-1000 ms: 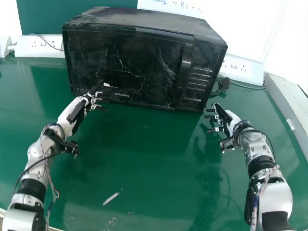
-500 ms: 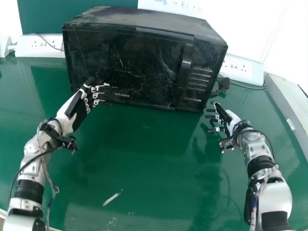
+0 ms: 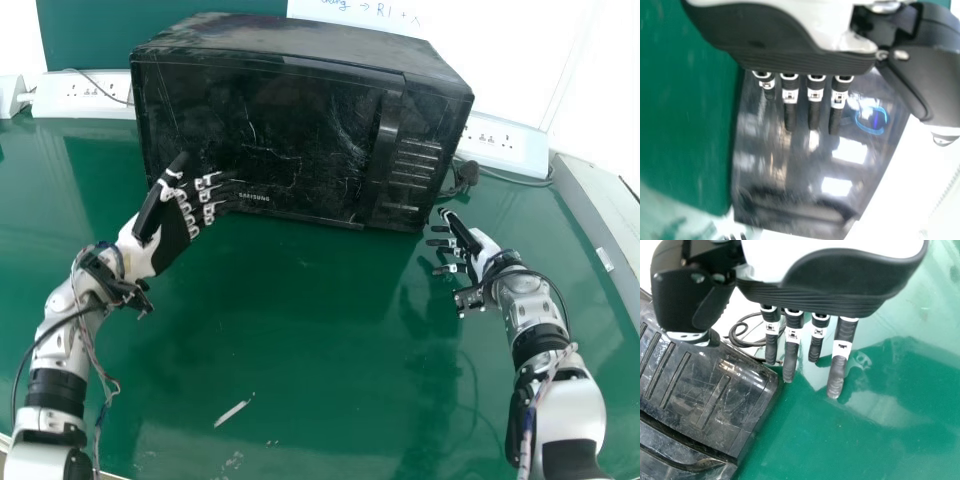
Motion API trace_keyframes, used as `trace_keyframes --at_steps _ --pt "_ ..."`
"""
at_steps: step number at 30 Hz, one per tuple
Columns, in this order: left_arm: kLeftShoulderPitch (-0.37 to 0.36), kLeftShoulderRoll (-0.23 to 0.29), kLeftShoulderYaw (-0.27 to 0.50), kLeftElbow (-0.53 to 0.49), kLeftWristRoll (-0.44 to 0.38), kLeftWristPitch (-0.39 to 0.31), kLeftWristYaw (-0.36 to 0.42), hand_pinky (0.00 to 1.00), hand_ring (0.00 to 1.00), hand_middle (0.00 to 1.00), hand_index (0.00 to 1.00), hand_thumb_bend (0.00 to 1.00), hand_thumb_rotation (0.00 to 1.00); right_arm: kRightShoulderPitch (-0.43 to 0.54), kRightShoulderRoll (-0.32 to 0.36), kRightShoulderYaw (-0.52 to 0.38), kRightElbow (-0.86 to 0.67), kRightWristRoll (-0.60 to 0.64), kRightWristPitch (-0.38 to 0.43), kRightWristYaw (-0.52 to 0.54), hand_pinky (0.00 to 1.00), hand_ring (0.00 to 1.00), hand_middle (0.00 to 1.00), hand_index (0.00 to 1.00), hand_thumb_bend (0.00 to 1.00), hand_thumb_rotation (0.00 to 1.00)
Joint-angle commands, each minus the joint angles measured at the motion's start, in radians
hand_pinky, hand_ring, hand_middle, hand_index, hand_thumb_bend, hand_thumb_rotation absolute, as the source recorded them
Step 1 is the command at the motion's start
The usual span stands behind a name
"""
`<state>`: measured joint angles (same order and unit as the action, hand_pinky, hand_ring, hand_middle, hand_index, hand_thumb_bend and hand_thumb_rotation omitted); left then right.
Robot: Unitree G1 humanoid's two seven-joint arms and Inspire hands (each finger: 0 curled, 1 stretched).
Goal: Open the door of oven
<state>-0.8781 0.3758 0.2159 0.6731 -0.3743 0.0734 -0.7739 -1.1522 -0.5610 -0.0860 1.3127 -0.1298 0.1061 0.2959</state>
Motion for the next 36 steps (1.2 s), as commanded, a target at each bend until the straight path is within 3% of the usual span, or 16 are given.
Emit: trace_keyframes --at_steps 1,9,16,20,24,36 --pt "-0.025 0.0 0.018 0.026 -0.032 0.006 -0.044 0.74 0.94 0.99 0.95 1.0 1.0 0.058 0.012 0.008 0.037 -0.013 0.043 0.023 0.65 0.73 0.75 0.85 0.63 1.0" --pt "-0.071 -0.005 0.027 0.08 -0.063 0.003 -0.138 0.84 0.99 1.0 0.99 1.0 1.0 0.058 0.015 0.01 0.038 -0.014 0.044 0.011 0.65 0.74 0.75 0.84 0.62 1.0" --pt "-0.103 -0.013 0.025 0.116 -0.068 -0.002 -0.191 0.87 1.0 1.0 1.0 1.0 1.0 0.058 0.017 0.009 0.037 -0.013 0.042 0.016 0.64 0.75 0.75 0.84 0.61 1.0" --pt "-0.12 -0.018 0.021 0.145 -0.067 -0.026 -0.236 0.97 1.0 1.0 1.0 1.0 1.0 0.06 0.016 0.009 0.037 -0.013 0.038 0.016 0.66 0.73 0.74 0.84 0.61 1.0" --pt "-0.141 -0.021 0.021 0.176 -0.064 -0.039 -0.274 1.0 1.0 1.0 1.0 1.0 1.0 0.058 0.017 0.007 0.038 -0.012 0.044 0.011 0.64 0.71 0.73 0.84 0.64 1.0" --pt "-0.186 -0.034 0.008 0.2 -0.045 -0.024 -0.249 1.0 1.0 1.0 1.0 1.0 1.0 0.058 0.017 0.018 0.036 -0.019 0.038 0.018 0.65 0.73 0.74 0.85 0.62 1.0"
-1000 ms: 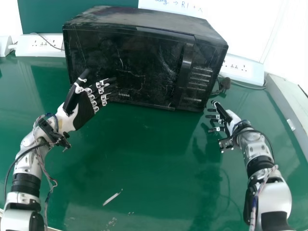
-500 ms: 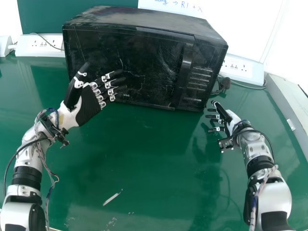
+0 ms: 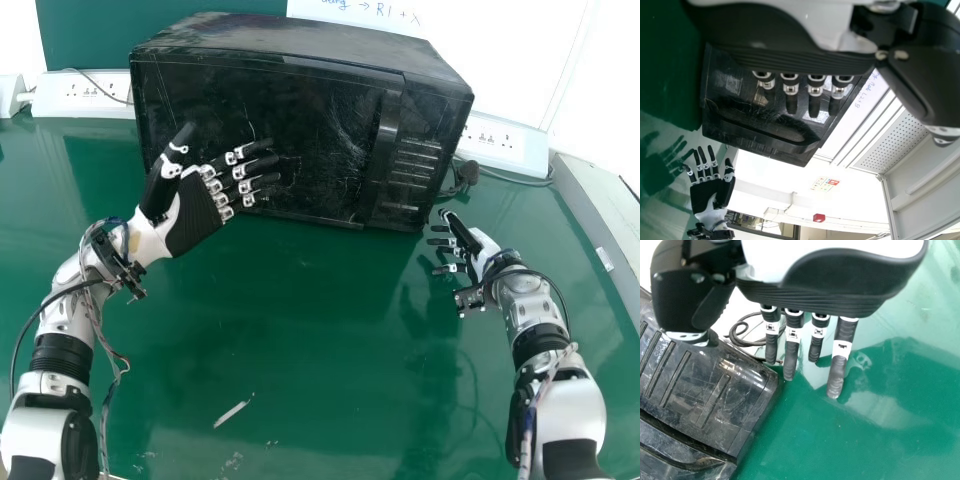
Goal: Open the door of oven
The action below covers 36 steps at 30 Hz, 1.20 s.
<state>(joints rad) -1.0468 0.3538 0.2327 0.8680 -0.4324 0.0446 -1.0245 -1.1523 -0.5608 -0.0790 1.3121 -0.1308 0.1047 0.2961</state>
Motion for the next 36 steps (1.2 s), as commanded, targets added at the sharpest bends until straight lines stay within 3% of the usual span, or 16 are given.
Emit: trace_keyframes --at_steps 1,12,23,36 --pt "-0.02 -0.013 -0.009 0.007 0.014 0.006 0.002 1.0 1.0 1.0 1.0 1.0 1.0 0.059 0.017 0.011 0.037 -0.017 0.037 0.02 0.65 0.73 0.74 0.85 0.62 1.0" --pt "-0.044 -0.033 -0.02 0.01 0.029 0.02 0.055 1.0 1.0 1.0 1.0 1.0 0.99 0.062 0.021 0.011 0.038 -0.016 0.034 0.005 0.63 0.71 0.73 0.84 0.63 1.0" --pt "-0.071 -0.06 -0.039 0.052 0.084 -0.031 0.1 1.0 1.0 1.0 1.0 1.0 1.0 0.059 0.026 0.007 0.039 -0.012 0.046 -0.003 0.65 0.73 0.75 0.84 0.64 1.0" --pt "-0.15 -0.095 -0.045 0.182 0.15 -0.099 0.147 1.0 1.0 1.0 1.0 1.0 1.0 0.062 0.027 0.014 0.039 -0.017 0.04 -0.008 0.64 0.73 0.74 0.84 0.63 1.0"
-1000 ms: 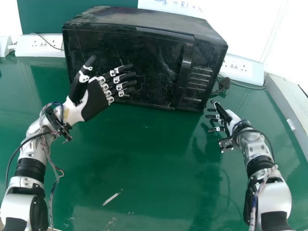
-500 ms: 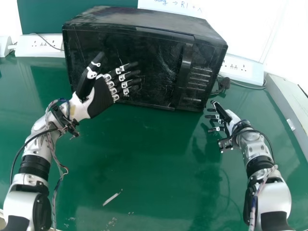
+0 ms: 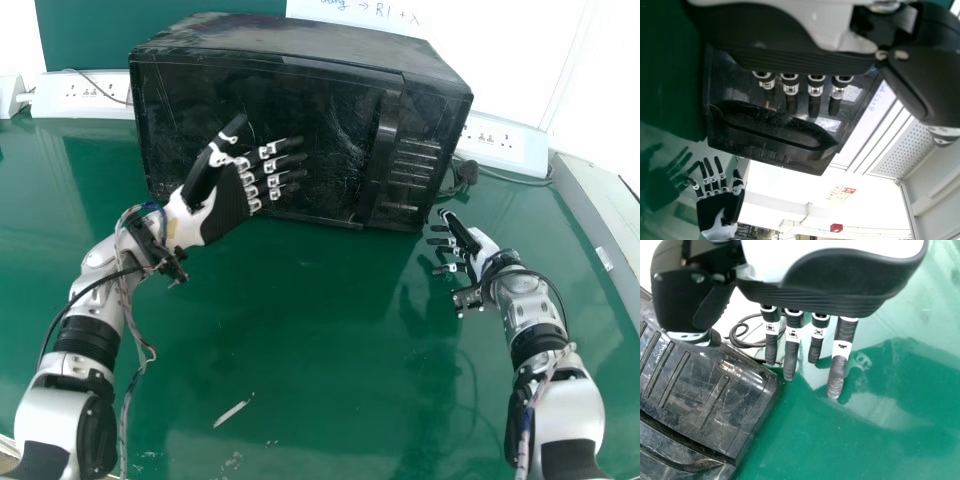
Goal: Open the door of oven
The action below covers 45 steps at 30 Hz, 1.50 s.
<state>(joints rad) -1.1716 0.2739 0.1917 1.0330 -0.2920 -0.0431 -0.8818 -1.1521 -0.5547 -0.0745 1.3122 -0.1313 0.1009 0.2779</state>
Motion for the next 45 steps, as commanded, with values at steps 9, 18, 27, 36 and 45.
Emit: trace_keyframes --at_steps 9,18,27,36,45 --pt "-0.063 -0.029 -0.003 0.074 0.033 -0.022 0.051 1.0 1.0 1.0 1.0 1.0 1.0 0.06 0.024 0.009 0.039 -0.015 0.049 0.003 0.63 0.72 0.73 0.83 0.62 1.0" --pt "-0.083 -0.049 0.002 0.094 0.048 -0.047 0.111 1.0 1.0 1.0 1.0 1.0 1.0 0.062 0.024 0.013 0.037 -0.018 0.043 0.001 0.61 0.7 0.72 0.83 0.63 1.0" --pt "-0.113 -0.066 -0.002 0.12 0.064 -0.056 0.18 1.0 1.0 1.0 1.0 1.0 1.0 0.059 0.024 0.006 0.037 -0.01 0.052 0.004 0.63 0.73 0.73 0.83 0.63 1.0" --pt "-0.128 -0.095 -0.001 0.146 0.074 -0.068 0.227 1.0 1.0 1.0 1.0 1.0 1.0 0.058 0.023 0.009 0.038 -0.014 0.056 0.003 0.65 0.73 0.73 0.83 0.64 1.0" --pt "-0.152 -0.113 -0.007 0.178 0.099 -0.069 0.248 1.0 1.0 1.0 1.0 1.0 1.0 0.06 0.024 0.007 0.037 -0.011 0.053 0.007 0.64 0.73 0.73 0.84 0.64 1.0"
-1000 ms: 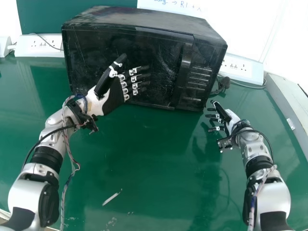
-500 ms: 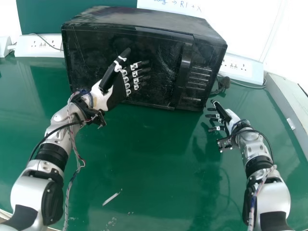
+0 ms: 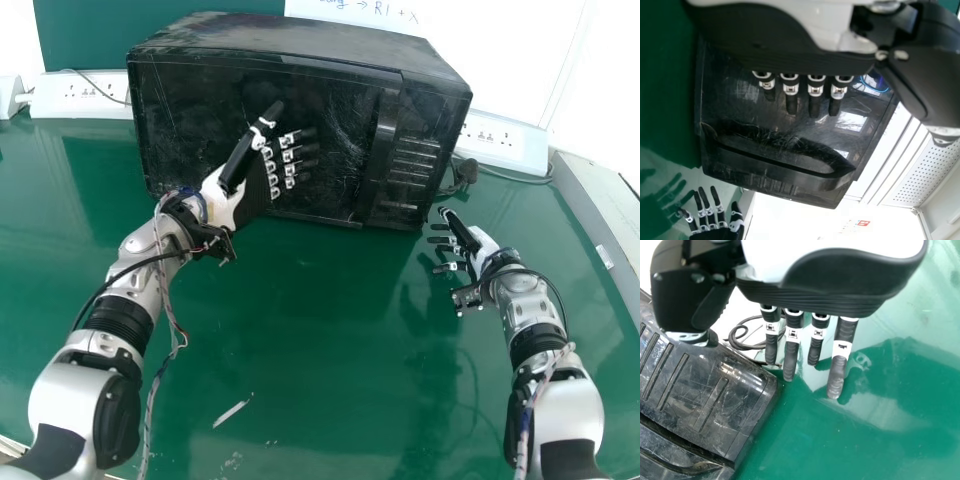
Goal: Open the door of oven
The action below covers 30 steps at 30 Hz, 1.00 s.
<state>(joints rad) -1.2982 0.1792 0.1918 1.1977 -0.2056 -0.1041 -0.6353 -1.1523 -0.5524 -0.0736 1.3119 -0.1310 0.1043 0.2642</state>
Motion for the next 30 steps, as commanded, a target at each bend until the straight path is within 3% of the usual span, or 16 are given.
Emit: trace_keyframes --at_steps 1,5,26,30 --pt "-0.027 -0.02 -0.008 0.016 0.016 -0.008 0.002 1.0 1.0 1.0 1.0 1.0 1.0 0.06 0.022 0.003 0.038 -0.008 0.049 0.021 0.64 0.73 0.73 0.84 0.64 1.0" --pt "-0.037 -0.028 -0.013 0.025 0.031 -0.013 0.001 1.0 1.0 1.0 1.0 1.0 1.0 0.058 0.024 -0.001 0.038 -0.007 0.056 0.014 0.66 0.73 0.73 0.83 0.64 1.0" --pt "-0.078 -0.065 -0.007 0.075 0.07 -0.008 0.061 1.0 1.0 1.0 1.0 1.0 1.0 0.058 0.027 0.0 0.038 -0.013 0.05 0.015 0.59 0.69 0.71 0.83 0.63 1.0" --pt "-0.084 -0.075 -0.011 0.08 0.083 -0.011 0.067 1.0 1.0 1.0 1.0 1.0 1.0 0.052 0.03 -0.003 0.038 -0.009 0.062 0.009 0.63 0.71 0.72 0.83 0.61 1.0"
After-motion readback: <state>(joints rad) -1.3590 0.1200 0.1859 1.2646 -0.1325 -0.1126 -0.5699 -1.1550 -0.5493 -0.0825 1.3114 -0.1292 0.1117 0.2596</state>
